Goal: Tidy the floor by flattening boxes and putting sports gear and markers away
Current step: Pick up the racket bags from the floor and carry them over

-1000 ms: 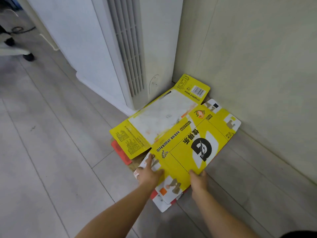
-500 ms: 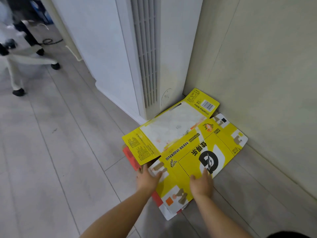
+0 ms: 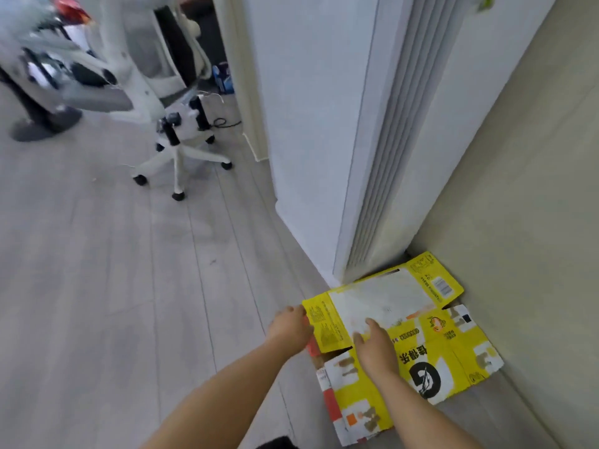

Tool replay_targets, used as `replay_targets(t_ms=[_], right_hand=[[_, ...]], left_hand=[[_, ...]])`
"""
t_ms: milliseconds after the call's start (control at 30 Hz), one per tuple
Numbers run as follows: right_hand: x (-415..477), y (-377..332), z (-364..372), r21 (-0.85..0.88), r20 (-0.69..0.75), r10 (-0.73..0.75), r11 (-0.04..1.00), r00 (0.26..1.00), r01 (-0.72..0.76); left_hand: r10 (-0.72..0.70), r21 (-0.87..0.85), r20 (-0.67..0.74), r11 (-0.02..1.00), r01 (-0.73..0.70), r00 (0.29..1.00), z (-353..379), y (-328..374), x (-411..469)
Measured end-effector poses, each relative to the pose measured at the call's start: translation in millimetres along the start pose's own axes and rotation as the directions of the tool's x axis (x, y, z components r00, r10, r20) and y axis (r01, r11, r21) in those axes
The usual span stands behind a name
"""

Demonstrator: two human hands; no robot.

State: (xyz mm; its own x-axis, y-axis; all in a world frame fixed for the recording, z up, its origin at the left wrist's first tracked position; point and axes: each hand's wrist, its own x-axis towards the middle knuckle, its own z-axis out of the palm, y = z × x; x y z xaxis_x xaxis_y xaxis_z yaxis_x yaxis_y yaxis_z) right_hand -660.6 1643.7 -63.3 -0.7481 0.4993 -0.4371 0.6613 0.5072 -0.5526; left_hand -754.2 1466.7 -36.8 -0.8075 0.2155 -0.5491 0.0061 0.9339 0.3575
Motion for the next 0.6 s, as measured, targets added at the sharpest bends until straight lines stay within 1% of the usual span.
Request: replay_targets(t_ms=[67, 133, 267, 367, 467, 600], right_hand=[[-29, -60, -25, -0.037, 0.057, -0.055, 0.998, 0.997, 0.058], [-63, -125, -49, -0.057, 0.123, -0.112, 0.991, 0.986, 0.120], [-135, -249, -97, -0.073, 0.256, -0.217, 0.968, 0.942, 0.242], [-193, -337, -130, -0.122, 0.359, -0.292, 0.927, 0.886, 0.355], [-254, -422, -156, -0.141, 0.444, -0.378, 0.866, 0.813, 0.480], [-323, -518, -154, -0.129, 0.580, -0.416, 0.802, 0.700, 0.584]], left_hand=[[-0.009, 0.005, -0.016, 1.000, 0.009, 1.000, -59, 0, -42], [-0.049, -0.005, -0.020, 0.999, 0.049, 0.999, -117, -7, -87], [-0.129, -0.066, -0.038, 0.990, 0.126, 0.991, -230, -23, -178], [-0.204, -0.150, -0.080, 0.970, 0.191, 0.976, -313, -36, -251], [-0.254, -0.208, -0.133, 0.952, 0.223, 0.958, -386, -53, -322], [-0.326, -0.218, -0.182, 0.933, 0.285, 0.928, -460, -94, -402]])
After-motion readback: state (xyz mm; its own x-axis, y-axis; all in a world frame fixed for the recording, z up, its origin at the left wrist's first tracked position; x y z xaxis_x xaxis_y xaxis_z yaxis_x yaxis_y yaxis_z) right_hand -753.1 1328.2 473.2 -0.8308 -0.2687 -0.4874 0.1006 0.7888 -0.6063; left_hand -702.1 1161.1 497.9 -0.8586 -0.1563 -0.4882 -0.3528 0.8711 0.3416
